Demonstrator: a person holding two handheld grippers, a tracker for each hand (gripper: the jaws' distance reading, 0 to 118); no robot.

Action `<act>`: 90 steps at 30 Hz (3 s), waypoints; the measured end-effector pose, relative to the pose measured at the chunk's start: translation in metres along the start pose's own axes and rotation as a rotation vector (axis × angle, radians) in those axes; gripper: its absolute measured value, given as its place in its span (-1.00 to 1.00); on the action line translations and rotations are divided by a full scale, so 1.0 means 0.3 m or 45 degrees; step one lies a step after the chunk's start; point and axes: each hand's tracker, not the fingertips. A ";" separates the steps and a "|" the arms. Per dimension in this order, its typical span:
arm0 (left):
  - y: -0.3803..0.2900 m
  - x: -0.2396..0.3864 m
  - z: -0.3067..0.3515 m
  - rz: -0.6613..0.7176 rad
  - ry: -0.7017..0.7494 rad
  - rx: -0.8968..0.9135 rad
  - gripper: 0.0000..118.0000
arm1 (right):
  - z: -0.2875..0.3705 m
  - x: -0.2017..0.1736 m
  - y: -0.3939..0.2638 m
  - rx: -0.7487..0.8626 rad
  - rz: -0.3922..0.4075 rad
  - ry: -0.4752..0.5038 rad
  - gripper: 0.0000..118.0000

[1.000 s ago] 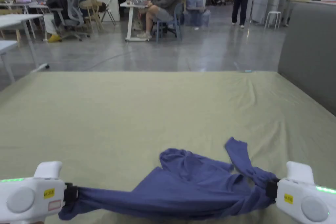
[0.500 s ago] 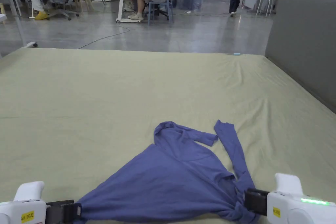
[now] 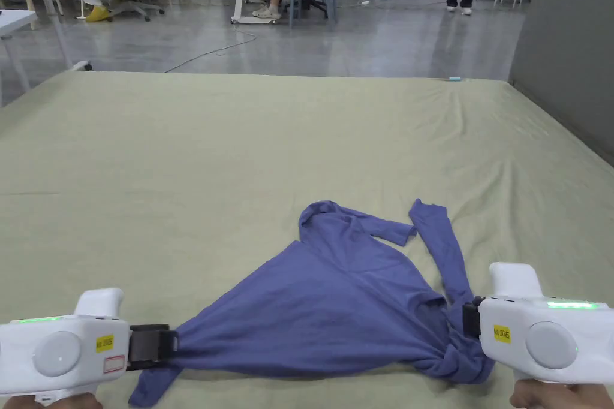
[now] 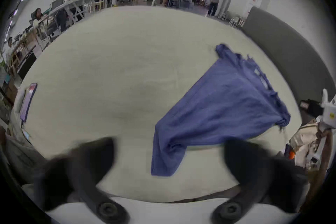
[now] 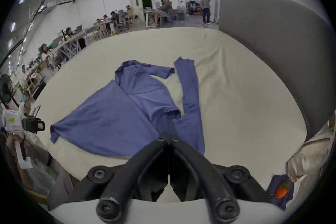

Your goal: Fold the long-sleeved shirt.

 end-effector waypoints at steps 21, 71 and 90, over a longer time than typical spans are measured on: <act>0.020 0.106 -0.118 -0.227 0.039 -0.065 -0.98 | -0.524 -0.027 0.450 -0.173 0.196 0.115 0.64; 1.639 0.314 0.739 -0.127 0.099 0.962 -0.98 | 0.356 -0.107 1.827 0.649 0.275 -0.048 -1.00; 1.222 0.203 -0.048 -0.098 0.064 0.469 -0.98 | -0.434 0.010 1.236 0.197 0.159 0.014 -1.00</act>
